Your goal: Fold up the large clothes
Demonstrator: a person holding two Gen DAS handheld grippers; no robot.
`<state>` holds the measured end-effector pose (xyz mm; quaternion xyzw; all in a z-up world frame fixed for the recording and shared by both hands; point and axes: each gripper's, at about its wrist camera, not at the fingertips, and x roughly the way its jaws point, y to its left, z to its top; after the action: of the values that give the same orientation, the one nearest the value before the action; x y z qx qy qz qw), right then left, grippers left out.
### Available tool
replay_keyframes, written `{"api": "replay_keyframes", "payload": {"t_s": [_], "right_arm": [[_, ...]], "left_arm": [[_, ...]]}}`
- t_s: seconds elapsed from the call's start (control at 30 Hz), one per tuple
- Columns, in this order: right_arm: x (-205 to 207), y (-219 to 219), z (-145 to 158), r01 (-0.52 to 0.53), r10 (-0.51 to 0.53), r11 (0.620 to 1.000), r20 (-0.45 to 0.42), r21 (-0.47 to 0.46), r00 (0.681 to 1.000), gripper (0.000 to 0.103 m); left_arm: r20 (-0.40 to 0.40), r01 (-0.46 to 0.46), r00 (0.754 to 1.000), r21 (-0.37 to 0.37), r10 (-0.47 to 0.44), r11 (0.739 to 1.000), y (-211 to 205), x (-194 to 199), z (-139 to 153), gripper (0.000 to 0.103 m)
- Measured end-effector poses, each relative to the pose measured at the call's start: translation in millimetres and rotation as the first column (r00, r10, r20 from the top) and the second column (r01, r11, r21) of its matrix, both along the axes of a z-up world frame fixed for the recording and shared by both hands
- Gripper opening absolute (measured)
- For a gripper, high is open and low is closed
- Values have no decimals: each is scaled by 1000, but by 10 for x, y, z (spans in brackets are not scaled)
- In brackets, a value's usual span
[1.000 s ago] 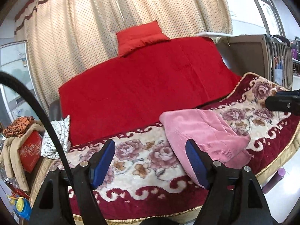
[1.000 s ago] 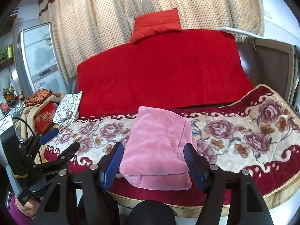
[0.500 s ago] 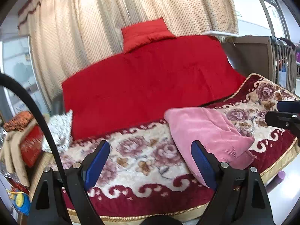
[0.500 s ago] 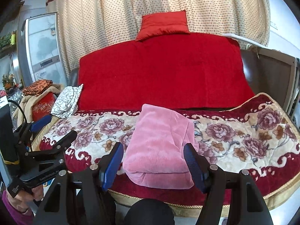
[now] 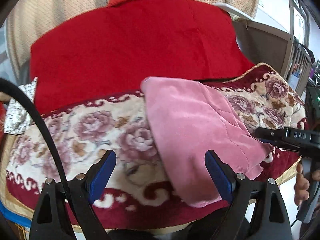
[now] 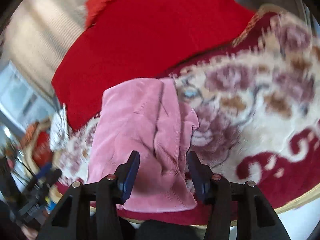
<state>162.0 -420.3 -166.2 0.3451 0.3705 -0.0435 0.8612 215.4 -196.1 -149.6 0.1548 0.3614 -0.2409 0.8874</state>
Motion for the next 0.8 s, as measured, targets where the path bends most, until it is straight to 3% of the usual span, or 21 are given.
{"api": "replay_keyframes", "payload": {"t_s": [0.1,0.13,0.17,0.23,0.3,0.4,0.63,0.7,0.8], "right_arm": [[127,-73,-151,-17,13,991,28,130,1000,54],[172,-47,-195,-26,24,989,15,148,1000,54],[191,-22,-209,-36,34,988,14,150,999,53],[193,114,-179,-61,60,994,17,86,998,34],[161,230,-123,-96,96,994,13,46,995,24],[51,338,-64,-131,131,991,16,41,991,19],[5,547,-388,-118,113,990,-60,-80,992,18],[13,511,-441,-105,102,992,-45,-70,994,21],[-51,431,-285,-125,124,992,-19,-27,992,22]], "left_arm": [[-20,9,1000,43,-8,999,-129,40,-159,90],[-38,19,999,87,-16,996,-186,34,-263,90],[-35,21,999,121,-17,992,-215,19,-326,90],[12,23,1000,137,-24,990,-202,-58,-333,90],[55,27,998,184,-38,982,-173,-131,-300,90],[86,42,994,224,-63,974,-114,-191,-302,90],[62,84,993,225,-100,971,-136,-100,-483,93],[46,86,994,236,-100,968,-134,-69,-451,93],[39,86,994,222,-97,971,-96,-70,-334,92]]}}
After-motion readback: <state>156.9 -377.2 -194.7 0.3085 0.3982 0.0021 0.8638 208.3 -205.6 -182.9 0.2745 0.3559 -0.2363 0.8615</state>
